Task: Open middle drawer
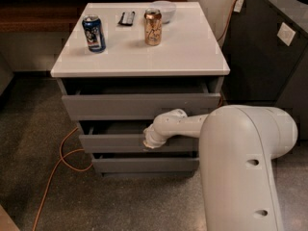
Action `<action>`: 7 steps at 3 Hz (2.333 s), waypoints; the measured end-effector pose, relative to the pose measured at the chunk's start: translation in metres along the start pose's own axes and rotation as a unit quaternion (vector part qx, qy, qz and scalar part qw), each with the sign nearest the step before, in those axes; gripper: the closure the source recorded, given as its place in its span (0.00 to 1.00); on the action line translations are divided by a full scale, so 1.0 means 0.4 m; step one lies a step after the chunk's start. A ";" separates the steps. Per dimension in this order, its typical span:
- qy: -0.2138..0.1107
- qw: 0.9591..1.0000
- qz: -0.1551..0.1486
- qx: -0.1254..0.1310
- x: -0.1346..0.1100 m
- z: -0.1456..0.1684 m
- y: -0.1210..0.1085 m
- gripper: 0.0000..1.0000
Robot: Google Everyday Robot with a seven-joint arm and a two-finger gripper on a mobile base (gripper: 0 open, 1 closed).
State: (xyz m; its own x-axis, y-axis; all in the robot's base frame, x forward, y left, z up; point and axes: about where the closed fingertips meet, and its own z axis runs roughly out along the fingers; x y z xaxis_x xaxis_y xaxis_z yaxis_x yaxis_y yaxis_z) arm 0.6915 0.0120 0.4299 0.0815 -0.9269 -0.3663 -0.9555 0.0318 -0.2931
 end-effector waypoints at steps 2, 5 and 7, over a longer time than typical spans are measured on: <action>0.000 1.000 0.000 0.000 0.000 -0.001 0.000 1.00; 0.000 1.000 0.000 0.000 0.000 -0.001 0.000 0.84; 0.000 1.000 0.000 0.000 -0.001 -0.001 0.000 0.64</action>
Offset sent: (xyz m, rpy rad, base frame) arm -0.1343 0.0310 0.0238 0.2806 0.2274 0.0357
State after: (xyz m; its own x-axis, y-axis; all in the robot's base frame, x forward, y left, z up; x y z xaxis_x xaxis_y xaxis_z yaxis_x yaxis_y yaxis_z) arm 0.6911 0.0121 0.4304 0.0813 -0.9267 -0.3670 -0.9557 0.0319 -0.2925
